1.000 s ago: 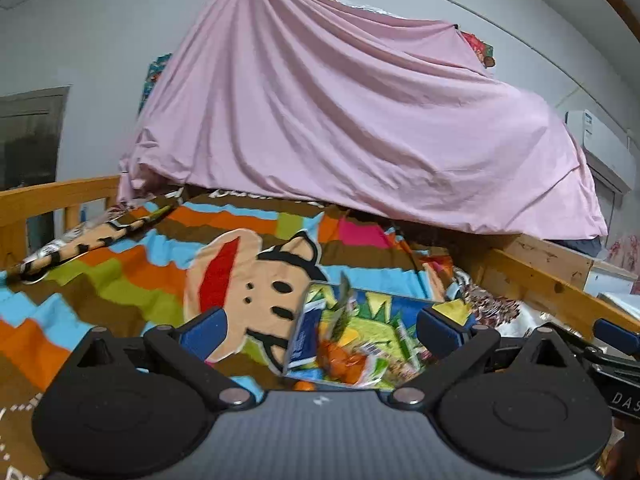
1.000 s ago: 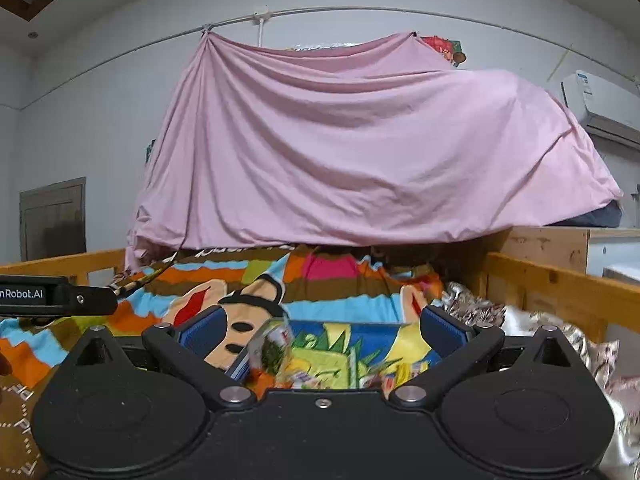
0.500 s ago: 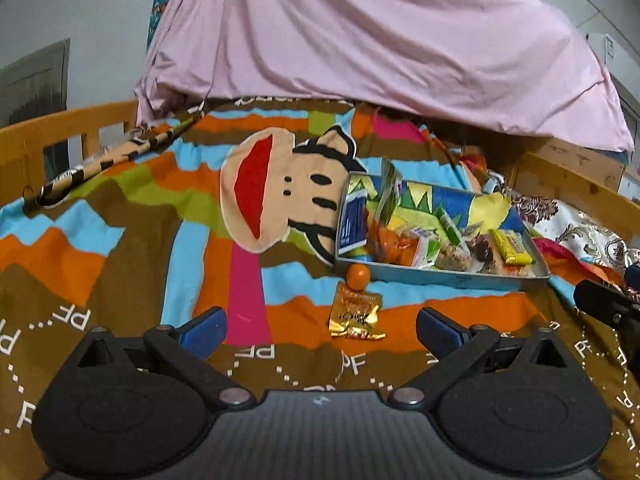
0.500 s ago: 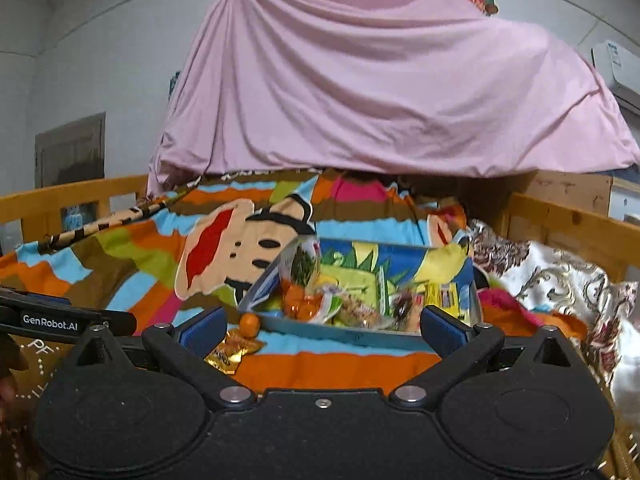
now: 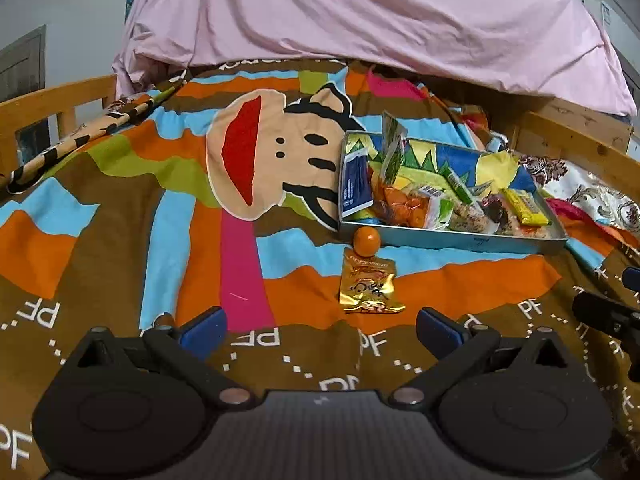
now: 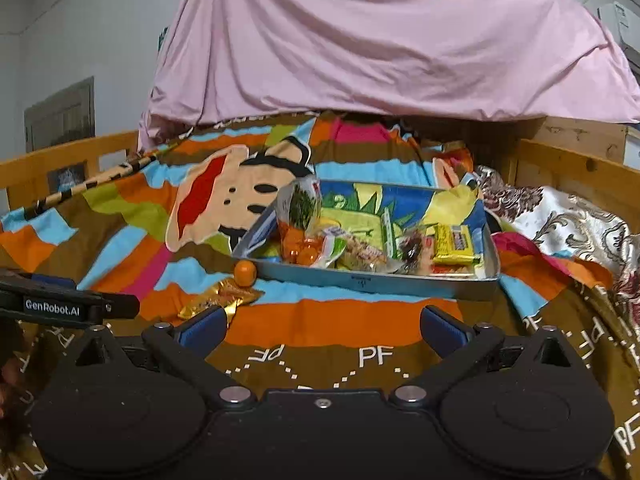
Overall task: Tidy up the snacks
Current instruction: 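Raise both tools and move them toward the mandarin and gold packet, then close the left tool on the mandarin orange while the right tool closes on the gold packet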
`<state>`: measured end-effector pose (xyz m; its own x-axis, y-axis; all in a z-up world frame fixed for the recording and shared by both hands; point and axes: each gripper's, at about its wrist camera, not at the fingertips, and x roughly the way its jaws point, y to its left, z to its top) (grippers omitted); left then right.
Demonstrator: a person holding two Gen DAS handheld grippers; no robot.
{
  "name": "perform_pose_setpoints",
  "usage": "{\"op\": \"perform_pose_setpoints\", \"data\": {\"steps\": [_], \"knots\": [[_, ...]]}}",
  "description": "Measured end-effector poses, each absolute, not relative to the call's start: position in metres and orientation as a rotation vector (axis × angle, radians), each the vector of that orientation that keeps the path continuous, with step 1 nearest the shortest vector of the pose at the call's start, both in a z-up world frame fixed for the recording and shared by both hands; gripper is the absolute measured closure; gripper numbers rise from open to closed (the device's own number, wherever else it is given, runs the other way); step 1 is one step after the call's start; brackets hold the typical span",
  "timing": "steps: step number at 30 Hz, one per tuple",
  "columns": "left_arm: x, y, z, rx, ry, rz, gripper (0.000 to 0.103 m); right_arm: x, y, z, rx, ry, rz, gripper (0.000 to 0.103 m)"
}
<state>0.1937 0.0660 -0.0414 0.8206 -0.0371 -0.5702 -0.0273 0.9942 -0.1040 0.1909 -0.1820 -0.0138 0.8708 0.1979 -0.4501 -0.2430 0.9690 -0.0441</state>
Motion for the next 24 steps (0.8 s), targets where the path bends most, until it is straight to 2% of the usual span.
{"op": "perform_pose_setpoints", "data": {"steps": [24], "knots": [[0.306,0.105,-0.037,-0.043,0.636,-0.08,0.0,0.28,-0.08,-0.061,-0.12,0.527,0.331,0.001]]}}
